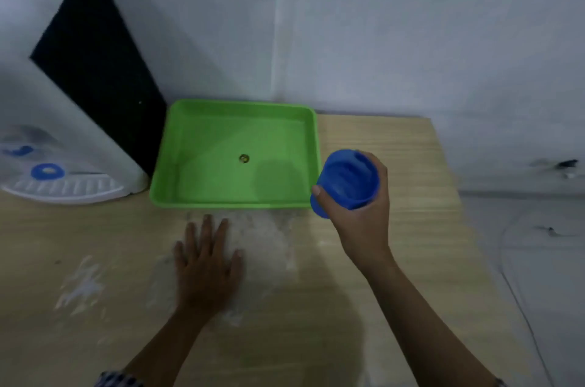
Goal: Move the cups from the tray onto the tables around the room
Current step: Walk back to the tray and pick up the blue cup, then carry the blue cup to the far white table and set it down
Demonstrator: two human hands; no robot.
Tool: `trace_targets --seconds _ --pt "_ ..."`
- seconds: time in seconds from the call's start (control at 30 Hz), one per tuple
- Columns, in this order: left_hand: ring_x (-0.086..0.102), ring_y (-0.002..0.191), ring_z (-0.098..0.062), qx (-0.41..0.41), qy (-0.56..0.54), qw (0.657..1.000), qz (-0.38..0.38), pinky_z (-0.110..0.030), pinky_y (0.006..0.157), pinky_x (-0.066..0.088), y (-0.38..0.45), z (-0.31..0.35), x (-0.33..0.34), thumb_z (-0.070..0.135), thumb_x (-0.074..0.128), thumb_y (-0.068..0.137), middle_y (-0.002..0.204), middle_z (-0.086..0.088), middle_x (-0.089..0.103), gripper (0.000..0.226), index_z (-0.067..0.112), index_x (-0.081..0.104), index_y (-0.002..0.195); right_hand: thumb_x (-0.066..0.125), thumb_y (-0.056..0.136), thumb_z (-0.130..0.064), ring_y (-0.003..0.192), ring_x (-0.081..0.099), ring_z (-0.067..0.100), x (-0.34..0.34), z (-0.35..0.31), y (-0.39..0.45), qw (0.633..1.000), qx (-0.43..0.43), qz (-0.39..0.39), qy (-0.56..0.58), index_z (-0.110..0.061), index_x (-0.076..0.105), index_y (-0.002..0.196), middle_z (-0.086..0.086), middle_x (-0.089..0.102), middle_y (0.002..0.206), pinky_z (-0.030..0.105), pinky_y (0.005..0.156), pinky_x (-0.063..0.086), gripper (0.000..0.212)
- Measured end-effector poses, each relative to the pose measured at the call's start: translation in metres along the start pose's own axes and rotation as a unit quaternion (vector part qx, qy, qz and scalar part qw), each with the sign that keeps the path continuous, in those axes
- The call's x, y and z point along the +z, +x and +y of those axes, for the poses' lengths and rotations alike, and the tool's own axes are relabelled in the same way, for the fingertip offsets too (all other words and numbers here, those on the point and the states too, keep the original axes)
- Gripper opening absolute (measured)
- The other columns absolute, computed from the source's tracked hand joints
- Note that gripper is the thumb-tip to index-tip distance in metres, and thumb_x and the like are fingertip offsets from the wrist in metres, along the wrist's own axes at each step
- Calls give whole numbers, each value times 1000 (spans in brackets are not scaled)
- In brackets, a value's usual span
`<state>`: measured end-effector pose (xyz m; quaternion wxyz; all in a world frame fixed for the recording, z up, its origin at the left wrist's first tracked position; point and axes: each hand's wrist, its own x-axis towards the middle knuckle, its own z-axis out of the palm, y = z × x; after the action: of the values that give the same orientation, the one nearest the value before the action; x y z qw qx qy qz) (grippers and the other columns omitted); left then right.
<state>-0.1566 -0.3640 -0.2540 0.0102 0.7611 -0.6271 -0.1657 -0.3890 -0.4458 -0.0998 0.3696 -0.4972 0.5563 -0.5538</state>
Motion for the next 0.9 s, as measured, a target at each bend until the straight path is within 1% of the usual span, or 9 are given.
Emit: trace_targets --seconds 0.1,0.17,0.23,0.33,0.43,0.5,0.6,0.73,0.9 --pt "23 146 -49 -1 24 1000 -12 -66 111 24 2 2 4 67 23 91 163 -16 25 80 21 30 156 91 69 -2 118 61 8 -46 -10 -21 999 10 30 -4 -17 53 130 -11 61 126 23 99 50 74" --pt "27 143 -53 -3 37 999 -12 -68 107 28 2 5 6 72 11 90 162 -20 27 87 18 30 155 91 69 0 118 61 10 -76 -14 -36 998 17 56 0 -16 53 130 -9 61 126 29 100 52 74" --pt "33 136 -60 3 45 999 -9 -70 101 33 -4 13 7 71 21 88 157 -27 31 88 12 36 152 90 70 0 119 61 13 -106 -17 -51 997 24 73 3 -17 53 131 -7 61 127 35 100 54 74" --pt "43 123 -66 23 61 997 -35 -71 92 41 -24 34 12 60 32 83 147 -35 42 84 3 47 143 90 71 -4 121 59 12 -150 -18 -73 994 26 102 1 -24 51 133 -9 58 129 30 98 54 77" --pt "37 135 -56 67 73 994 -45 -65 103 38 -53 66 14 55 33 90 156 -26 35 77 7 43 149 91 70 -5 122 57 12 -191 -18 -95 990 26 137 -2 -27 49 136 -9 57 129 24 98 51 81" --pt "33 144 -45 96 36 994 -48 -59 112 35 -76 100 14 57 33 91 160 -17 34 78 10 37 153 92 68 -15 123 57 13 -216 -19 -111 987 23 157 -6 -29 48 136 -6 57 130 23 98 51 82" --pt "32 147 -37 141 -12 989 -43 -51 113 34 -110 161 4 59 34 90 160 -7 35 78 15 35 154 89 66 -30 122 57 10 -251 -22 -137 981 26 193 -1 -30 49 135 -10 58 128 20 96 51 80" --pt "22 152 -30 221 -55 973 -45 -48 119 29 -138 233 -8 52 47 97 164 -1 28 70 21 26 156 93 67 -22 120 57 8 -295 -24 -171 972 27 233 20 -32 50 133 -18 58 124 22 95 53 79" --pt "15 154 -25 319 -95 942 -40 -45 120 20 -175 324 -33 61 35 93 165 1 25 75 24 24 157 95 67 -28 121 57 5 -350 -32 -210 957 19 286 33 -36 49 132 -20 57 125 17 93 52 80"
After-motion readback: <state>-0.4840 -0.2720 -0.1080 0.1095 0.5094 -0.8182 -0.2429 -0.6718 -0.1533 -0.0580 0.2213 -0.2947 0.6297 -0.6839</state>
